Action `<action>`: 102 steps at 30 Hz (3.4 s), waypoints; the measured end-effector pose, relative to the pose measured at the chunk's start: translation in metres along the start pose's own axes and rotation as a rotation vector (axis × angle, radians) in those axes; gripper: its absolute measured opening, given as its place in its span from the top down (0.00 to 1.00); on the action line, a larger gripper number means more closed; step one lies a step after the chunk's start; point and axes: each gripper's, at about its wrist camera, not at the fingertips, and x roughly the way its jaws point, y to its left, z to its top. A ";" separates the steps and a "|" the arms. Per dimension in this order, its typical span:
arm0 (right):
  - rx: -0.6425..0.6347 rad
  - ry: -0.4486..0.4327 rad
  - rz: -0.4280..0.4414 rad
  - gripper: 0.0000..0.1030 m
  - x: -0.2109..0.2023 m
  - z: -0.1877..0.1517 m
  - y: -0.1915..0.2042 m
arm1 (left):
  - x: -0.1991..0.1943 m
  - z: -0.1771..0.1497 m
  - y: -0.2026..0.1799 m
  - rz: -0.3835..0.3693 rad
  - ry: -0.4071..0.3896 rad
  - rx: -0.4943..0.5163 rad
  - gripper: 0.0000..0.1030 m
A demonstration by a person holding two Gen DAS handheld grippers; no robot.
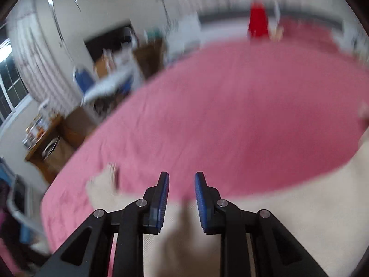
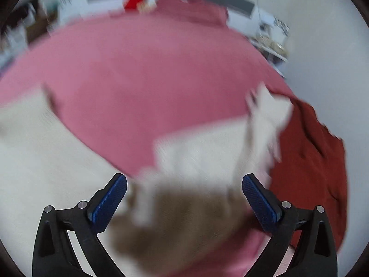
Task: Fold clothes
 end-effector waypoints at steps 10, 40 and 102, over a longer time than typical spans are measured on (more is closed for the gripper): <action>-0.022 0.131 0.567 0.02 0.016 0.083 0.161 | -0.014 -0.009 -0.198 -0.786 0.119 -0.061 0.77; -0.467 -0.139 0.156 0.84 0.067 0.118 0.375 | -0.010 -0.062 -0.189 -0.804 0.076 -0.170 0.75; 0.470 0.049 1.212 0.02 0.135 0.099 0.228 | -0.009 -0.063 -0.176 -0.845 0.074 -0.196 0.75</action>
